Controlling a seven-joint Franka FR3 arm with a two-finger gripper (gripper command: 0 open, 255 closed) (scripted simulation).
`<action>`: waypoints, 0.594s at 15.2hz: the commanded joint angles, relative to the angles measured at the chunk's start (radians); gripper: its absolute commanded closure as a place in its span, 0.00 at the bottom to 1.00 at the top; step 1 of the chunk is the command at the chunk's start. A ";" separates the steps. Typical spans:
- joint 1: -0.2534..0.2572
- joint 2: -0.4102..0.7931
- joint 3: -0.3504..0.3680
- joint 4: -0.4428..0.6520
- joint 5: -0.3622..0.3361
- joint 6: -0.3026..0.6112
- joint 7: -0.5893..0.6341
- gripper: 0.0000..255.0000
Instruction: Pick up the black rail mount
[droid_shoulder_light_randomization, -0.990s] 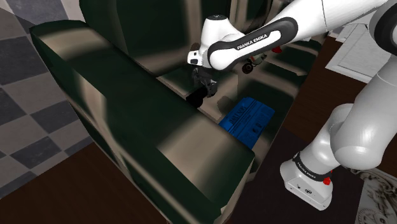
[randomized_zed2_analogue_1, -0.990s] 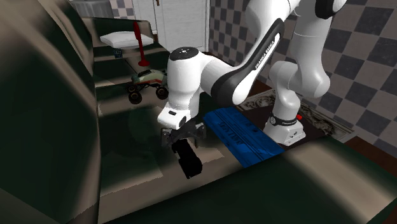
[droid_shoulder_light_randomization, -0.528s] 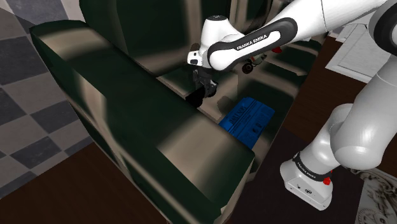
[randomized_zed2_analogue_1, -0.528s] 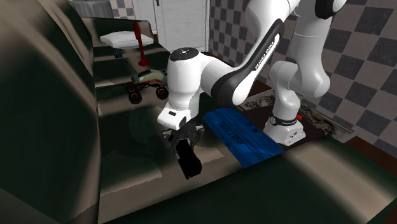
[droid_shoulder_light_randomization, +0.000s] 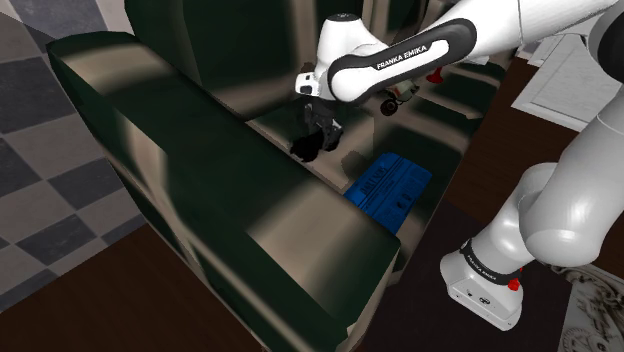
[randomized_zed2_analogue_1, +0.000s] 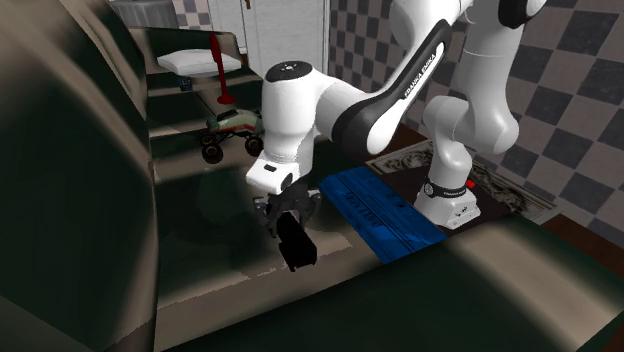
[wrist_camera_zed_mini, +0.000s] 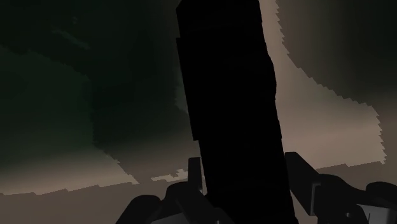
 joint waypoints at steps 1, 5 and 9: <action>0.000 -0.012 0.000 0.014 0.000 -0.026 0.000 1.00; 0.001 -0.036 0.000 0.041 0.000 -0.077 -0.001 1.00; 0.001 -0.057 0.001 0.072 0.000 -0.129 -0.003 1.00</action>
